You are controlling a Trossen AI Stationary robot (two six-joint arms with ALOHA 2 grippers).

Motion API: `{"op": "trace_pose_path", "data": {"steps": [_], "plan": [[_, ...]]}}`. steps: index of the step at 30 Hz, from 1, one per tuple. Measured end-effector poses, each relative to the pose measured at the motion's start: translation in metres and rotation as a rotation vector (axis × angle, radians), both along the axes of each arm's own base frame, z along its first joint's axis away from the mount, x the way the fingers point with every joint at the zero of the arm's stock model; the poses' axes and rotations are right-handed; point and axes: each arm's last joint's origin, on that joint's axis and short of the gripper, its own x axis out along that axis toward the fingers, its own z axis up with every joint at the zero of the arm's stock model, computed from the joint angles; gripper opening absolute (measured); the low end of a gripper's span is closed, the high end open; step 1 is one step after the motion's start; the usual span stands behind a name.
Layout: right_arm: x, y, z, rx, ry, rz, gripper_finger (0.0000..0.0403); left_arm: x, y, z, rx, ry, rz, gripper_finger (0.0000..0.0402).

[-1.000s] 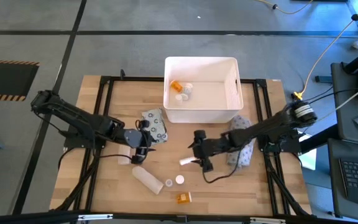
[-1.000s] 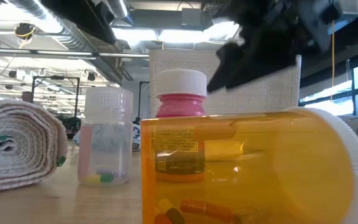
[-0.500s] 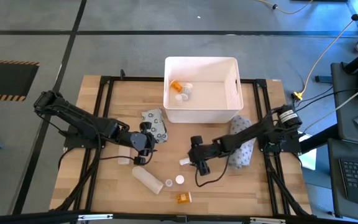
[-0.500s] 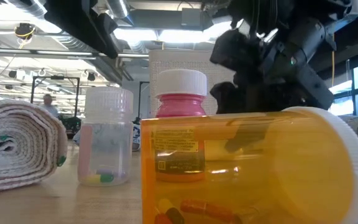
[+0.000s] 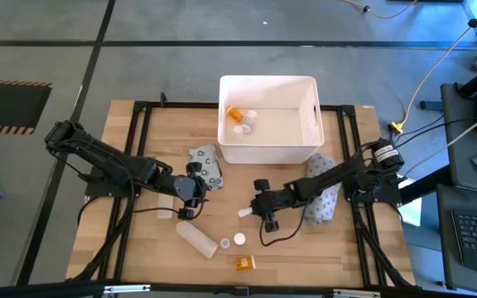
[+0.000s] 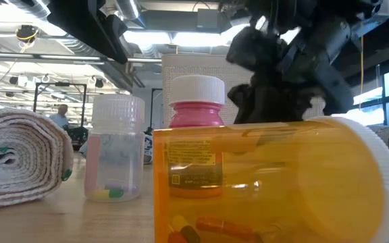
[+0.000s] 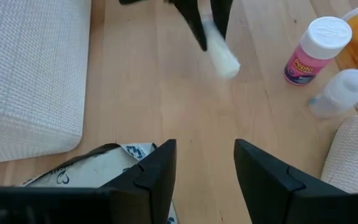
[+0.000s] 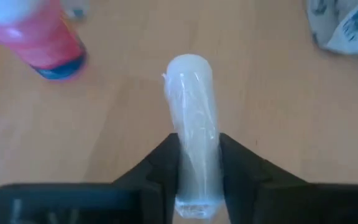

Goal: Pick & place medical supplies in basket/bin
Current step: Put the white rolled gauze into the white bin

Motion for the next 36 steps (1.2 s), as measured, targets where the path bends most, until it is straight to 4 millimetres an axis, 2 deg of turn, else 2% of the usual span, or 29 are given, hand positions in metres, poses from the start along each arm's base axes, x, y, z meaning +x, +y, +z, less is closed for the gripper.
{"op": "trace_pose_path", "data": {"steps": [5, 9, 14, 17, 19, 22, 26, 36], "plan": [[-0.011, -0.004, 0.047, -0.003, -0.115, 0.03, 0.0063, 0.0, 0.0, 0.0, -0.001, -0.001, 0.0, 0.0155], [-0.029, -0.017, 0.102, -0.021, -0.294, -0.022, 0.0066, 0.0, 0.0, 0.0, -0.001, -0.001, 0.0, 0.0155], [-0.067, -0.049, 0.166, -0.176, -0.524, -0.317, 0.0071, 0.0, 0.0, 0.0, 0.0, -0.001, 0.0, 0.0155], [-0.088, -0.071, 0.191, -0.232, -0.627, -0.516, 0.0067, 0.0, 0.0, 0.0, 0.0, -0.001, 0.0, 0.0155], [-0.098, -0.087, 0.202, -0.228, -0.675, -0.642, 0.0066, 0.0, 0.0, 0.0, 0.0, -0.001, 0.001, 0.0155], [-0.105, -0.11, 0.208, -0.218, -0.704, -0.766, 0.0067, 0.0, 0.0, 0.0, 0.001, -0.002, 0.001, 0.0155], [-0.103, -0.138, 0.198, -0.238, -0.645, -0.893, 0.0066, 0.0, 0.0, 0.0, 0.001, -0.002, 0.001, 0.0155], [-0.088, -0.199, 0.139, -0.333, -0.277, -1.105, 0.0067, 0.0, 0.001, 0.0, 0.013, -0.006, 0.012, 0.0155]]}}
